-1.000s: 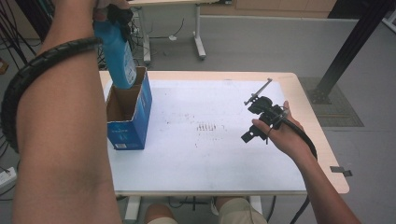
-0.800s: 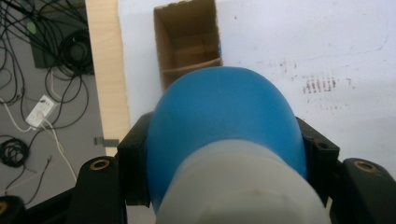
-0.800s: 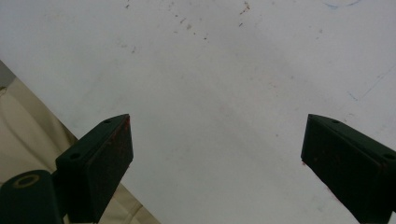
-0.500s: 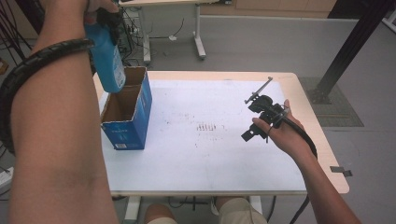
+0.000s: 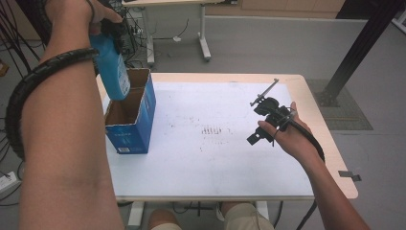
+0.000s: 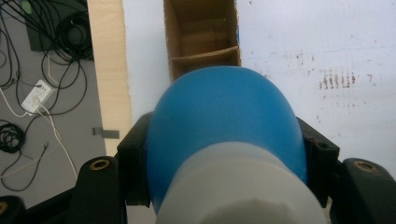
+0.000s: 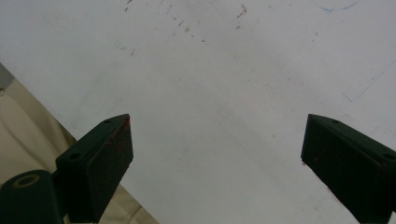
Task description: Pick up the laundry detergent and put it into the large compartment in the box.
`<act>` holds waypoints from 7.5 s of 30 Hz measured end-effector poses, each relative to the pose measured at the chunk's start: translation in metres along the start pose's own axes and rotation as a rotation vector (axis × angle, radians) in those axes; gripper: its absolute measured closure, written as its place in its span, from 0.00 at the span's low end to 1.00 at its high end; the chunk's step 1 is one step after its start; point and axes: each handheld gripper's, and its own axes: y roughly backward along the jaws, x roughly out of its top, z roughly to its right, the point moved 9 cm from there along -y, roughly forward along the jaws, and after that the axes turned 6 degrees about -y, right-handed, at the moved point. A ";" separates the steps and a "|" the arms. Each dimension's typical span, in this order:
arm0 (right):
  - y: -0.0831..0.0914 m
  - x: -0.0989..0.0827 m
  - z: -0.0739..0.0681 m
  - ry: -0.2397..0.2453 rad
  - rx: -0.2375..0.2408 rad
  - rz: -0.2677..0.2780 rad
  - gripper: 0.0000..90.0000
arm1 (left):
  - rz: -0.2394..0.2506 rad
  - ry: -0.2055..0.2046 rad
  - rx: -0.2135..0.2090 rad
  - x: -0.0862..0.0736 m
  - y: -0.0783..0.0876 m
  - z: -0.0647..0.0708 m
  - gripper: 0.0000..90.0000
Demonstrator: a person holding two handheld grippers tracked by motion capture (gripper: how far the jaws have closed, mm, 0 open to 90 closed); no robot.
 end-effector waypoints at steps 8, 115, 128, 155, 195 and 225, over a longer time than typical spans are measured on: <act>0.003 -0.001 0.001 -0.001 -0.004 0.002 0.10 | -0.021 0.008 -0.003 0.000 -0.016 -0.003 0.41; -0.001 -0.016 0.008 -0.047 -0.003 -0.001 0.10 | -0.122 -0.067 -0.020 -0.018 -0.218 0.005 0.41; -0.002 -0.016 0.008 -0.051 -0.004 -0.007 0.10 | -0.122 -0.065 -0.021 -0.017 -0.218 0.005 0.41; -0.002 -0.014 0.008 -0.048 -0.009 -0.002 0.10 | -0.116 -0.069 -0.024 -0.018 -0.218 0.004 0.41; 0.000 -0.013 0.007 -0.049 -0.015 0.002 0.10 | -0.109 -0.065 -0.022 -0.018 -0.219 0.004 0.41; 0.001 -0.015 0.008 -0.055 -0.017 0.003 0.10 | -0.113 -0.070 -0.017 -0.018 -0.218 0.006 0.41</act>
